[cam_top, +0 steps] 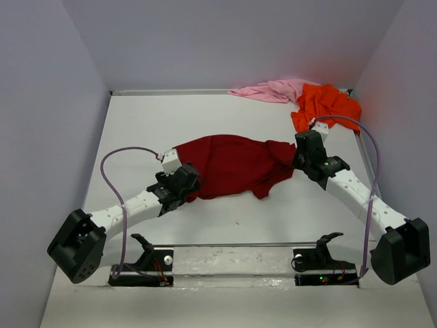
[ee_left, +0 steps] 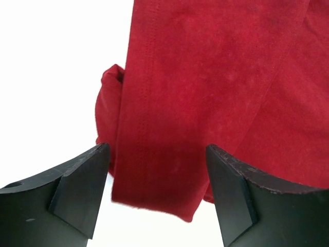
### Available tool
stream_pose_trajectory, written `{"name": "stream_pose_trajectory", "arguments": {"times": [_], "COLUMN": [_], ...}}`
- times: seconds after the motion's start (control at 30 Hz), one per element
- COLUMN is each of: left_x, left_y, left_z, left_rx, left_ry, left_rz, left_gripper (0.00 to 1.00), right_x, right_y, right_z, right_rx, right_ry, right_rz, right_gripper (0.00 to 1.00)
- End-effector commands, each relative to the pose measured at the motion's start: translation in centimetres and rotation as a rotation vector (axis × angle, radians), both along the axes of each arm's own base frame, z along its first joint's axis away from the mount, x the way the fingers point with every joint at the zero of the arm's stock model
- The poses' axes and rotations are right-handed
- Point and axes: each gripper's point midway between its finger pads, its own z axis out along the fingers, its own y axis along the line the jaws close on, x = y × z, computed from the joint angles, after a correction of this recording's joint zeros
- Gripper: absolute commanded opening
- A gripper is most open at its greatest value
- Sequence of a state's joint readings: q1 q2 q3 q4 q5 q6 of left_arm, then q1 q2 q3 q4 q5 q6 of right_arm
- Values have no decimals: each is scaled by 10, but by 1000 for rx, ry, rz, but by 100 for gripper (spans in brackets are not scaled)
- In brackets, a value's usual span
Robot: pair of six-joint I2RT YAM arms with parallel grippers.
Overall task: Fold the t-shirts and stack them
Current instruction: Flatten out the crumpled T-shirt at the center of the board.
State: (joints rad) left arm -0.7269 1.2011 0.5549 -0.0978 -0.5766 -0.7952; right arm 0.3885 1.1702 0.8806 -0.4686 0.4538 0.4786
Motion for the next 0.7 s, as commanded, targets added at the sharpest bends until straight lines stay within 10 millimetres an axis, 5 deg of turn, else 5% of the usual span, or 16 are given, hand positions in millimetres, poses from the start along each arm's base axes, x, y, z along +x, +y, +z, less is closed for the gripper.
{"name": "stream_pose_trajectory", "arguments": {"times": [0.0,0.5,0.63,0.67], "left_x": [-7,-22,-20,-20], "left_y": [10,-18,-26,-30], "left_z": [9,-14,-16,-14], "left_rx": [-19,-109,-119,-128], "left_ry": [-27,33,29,22], "left_rz": [40,-8,-27,-40], "left_gripper": [84,80,61,38], "right_x": [7,6,6,6], "right_y": [4,12,13,14], "right_z": [17,18,16,15], "right_rx": [8,44,47,48], "right_ry": [-50,-61,-57,-54], "right_rz": [-1,35,43,46], "right_gripper": [0,0,0,0]}}
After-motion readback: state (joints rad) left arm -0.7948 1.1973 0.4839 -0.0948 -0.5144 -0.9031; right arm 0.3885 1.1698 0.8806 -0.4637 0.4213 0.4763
